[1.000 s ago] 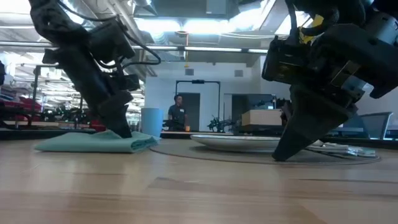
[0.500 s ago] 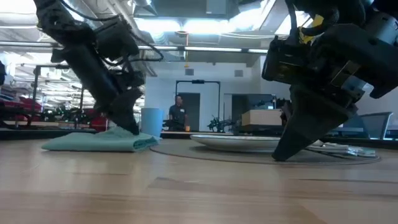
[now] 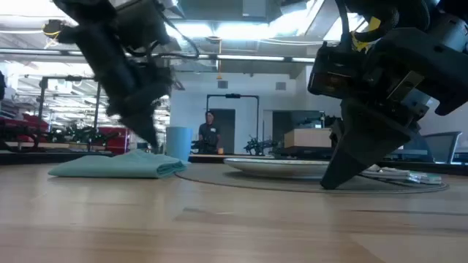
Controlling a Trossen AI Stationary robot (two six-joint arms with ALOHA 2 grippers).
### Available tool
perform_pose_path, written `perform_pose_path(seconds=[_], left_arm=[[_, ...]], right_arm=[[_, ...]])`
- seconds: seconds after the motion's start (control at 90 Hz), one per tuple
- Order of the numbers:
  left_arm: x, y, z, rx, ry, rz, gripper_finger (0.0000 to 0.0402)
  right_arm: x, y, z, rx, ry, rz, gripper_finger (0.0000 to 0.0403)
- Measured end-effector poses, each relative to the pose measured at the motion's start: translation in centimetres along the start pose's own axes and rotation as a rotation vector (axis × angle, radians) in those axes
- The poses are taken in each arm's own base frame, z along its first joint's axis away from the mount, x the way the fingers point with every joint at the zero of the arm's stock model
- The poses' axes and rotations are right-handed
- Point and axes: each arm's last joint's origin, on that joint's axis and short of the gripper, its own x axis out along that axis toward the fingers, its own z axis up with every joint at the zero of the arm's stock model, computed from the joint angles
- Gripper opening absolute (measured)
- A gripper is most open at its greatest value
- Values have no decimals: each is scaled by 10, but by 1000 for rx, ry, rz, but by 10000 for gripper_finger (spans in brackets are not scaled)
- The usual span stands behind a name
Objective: Set table place
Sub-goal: Adjust the brown mat
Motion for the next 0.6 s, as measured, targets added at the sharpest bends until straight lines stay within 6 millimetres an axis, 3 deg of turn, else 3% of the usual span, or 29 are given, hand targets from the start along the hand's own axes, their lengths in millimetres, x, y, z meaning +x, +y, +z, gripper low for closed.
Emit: perform_pose_path(seconds=[0.311, 0.6], left_arm=[[-26, -7, -43, -152, 262, 103, 0], [-35, -20, -57, -218, 280, 53, 0]], right_arm=[[0, 0, 0, -23, 1, -1, 0], [0, 0, 0, -23, 1, -1, 0]])
